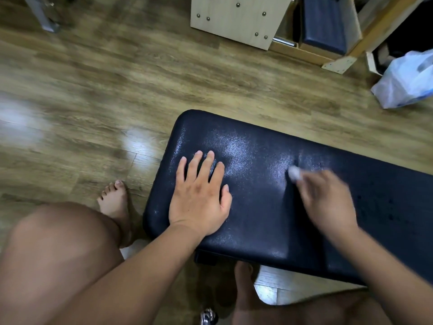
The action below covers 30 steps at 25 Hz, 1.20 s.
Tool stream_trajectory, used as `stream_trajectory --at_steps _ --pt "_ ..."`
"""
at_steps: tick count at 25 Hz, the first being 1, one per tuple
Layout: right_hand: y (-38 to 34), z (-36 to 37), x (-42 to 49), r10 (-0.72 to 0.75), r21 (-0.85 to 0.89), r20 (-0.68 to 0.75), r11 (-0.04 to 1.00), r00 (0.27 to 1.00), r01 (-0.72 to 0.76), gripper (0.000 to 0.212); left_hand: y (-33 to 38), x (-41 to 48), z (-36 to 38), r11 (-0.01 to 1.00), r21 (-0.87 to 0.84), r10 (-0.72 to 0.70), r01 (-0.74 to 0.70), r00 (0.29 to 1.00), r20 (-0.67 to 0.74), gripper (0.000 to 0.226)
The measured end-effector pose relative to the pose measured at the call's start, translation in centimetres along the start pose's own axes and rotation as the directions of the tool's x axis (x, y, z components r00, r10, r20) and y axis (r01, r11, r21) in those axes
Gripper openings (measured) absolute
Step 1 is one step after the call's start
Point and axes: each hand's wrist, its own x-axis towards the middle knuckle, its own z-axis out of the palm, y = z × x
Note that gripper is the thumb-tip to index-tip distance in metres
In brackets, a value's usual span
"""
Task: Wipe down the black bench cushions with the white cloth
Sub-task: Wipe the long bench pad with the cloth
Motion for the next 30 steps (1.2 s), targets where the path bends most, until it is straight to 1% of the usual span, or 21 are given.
stream_trajectory --at_steps 1,2,3,4,6,7,9,11,12,13,14,16,18,20,21,22,24,26,27,28,30 --pt "-0.1 -0.5 -4.5 -0.040 0.042 0.054 0.998 0.998 0.037 0.023 0.0 0.0 0.1 1.000 -0.003 0.000 0.000 1.000 -0.008 0.055" --pt "0.0 -1.2 -8.4 -0.074 0.035 0.087 0.997 0.993 0.071 0.020 0.0 0.0 0.1 1.000 -0.007 0.001 -0.001 1.000 -0.010 0.055" --pt "0.2 -2.1 -10.8 -0.106 0.013 0.104 0.994 0.989 0.105 0.019 0.0 -0.1 0.1 1.000 -0.010 0.002 -0.002 1.000 -0.012 0.054" --pt "0.6 -2.6 -11.1 -0.138 -0.012 0.120 0.990 0.983 0.140 0.018 0.0 -0.1 0.2 1.000 -0.011 0.001 -0.001 1.000 -0.018 0.054" --pt "1.1 -2.3 -7.1 -0.167 -0.108 0.105 0.978 0.980 0.178 0.016 0.0 -0.1 0.2 1.000 -0.005 0.004 -0.004 1.000 -0.019 0.054" --pt "1.1 -1.8 -3.8 -0.153 -0.154 0.092 0.974 0.984 0.166 0.019 0.0 -0.1 0.2 1.000 -0.005 0.006 -0.006 1.000 -0.012 0.054" --pt "1.8 0.0 3.9 -0.071 -0.163 0.036 0.984 0.997 0.076 0.026 0.0 0.1 0.1 1.000 0.000 0.006 -0.006 1.000 -0.012 0.054" --pt "2.0 0.9 10.4 0.044 -0.145 0.042 0.989 0.998 -0.037 0.032 0.0 0.1 0.0 1.000 0.003 0.005 -0.005 1.000 -0.005 0.054" --pt "2.0 1.3 11.6 0.089 -0.114 0.057 0.990 0.994 -0.082 0.033 0.0 0.1 0.0 1.000 -0.004 0.004 -0.004 1.000 -0.007 0.054" --pt "1.6 1.4 11.5 0.117 -0.094 0.042 0.989 0.992 -0.113 0.034 0.0 0.0 0.1 1.000 -0.005 0.006 -0.006 1.000 -0.013 0.053" --pt "1.3 1.4 9.9 0.132 -0.094 0.014 0.987 0.991 -0.130 0.033 -0.1 0.0 0.1 1.000 -0.002 0.007 -0.007 1.000 -0.013 0.053" --pt "1.0 0.9 3.7 0.099 -0.061 -0.028 0.993 0.995 -0.101 0.028 -0.1 0.0 0.1 1.000 0.005 0.004 -0.004 1.000 -0.013 0.053" --pt "0.0 -0.4 -4.6 0.026 0.024 0.018 0.999 1.000 -0.026 0.018 -0.1 0.1 0.2 1.000 0.007 0.002 -0.002 1.000 -0.022 0.053" --pt "-0.5 -1.6 -10.9 -0.040 0.016 0.082 0.999 0.996 0.039 0.011 -0.1 -0.1 0.2 1.000 0.004 0.002 -0.002 1.000 -0.018 0.053" --pt "-0.3 -2.2 -11.9 -0.058 -0.006 0.111 0.998 0.992 0.059 0.012 -0.1 -0.1 0.2 1.000 0.001 0.002 -0.002 1.000 -0.018 0.054" --pt "0.0 -2.5 -11.3 -0.081 -0.035 0.113 0.996 0.990 0.085 0.013 0.0 -0.2 0.1 1.000 0.002 0.005 -0.005 1.000 -0.018 0.054" --pt "0.5 -2.2 -6.9 -0.083 -0.117 0.070 0.989 0.994 0.091 0.015 0.0 -0.2 0.3 1.000 0.005 0.006 -0.006 1.000 -0.018 0.055" --pt "1.1 -1.0 -0.2 -0.012 -0.158 0.028 0.987 1.000 0.016 0.023 0.0 -0.3 0.4 1.000 0.004 -0.003 0.003 1.000 -0.018 0.055" --pt "1.5 -0.4 3.6 0.042 -0.179 0.031 0.983 0.999 -0.036 0.029 0.0 -0.2 0.4 1.000 0.005 -0.005 0.005 1.000 -0.017 0.055" --pt "1.7 0.0 6.8 0.097 -0.191 0.056 0.978 0.994 -0.085 0.035 -0.1 -0.1 0.4 1.000 0.008 -0.007 0.007 1.000 -0.012 0.055" --pt "1.5 0.3 9.8 0.160 -0.184 0.088 0.973 0.983 -0.142 0.035 -0.1 0.0 0.4 1.000 0.017 -0.007 0.007 1.000 0.003 0.056"
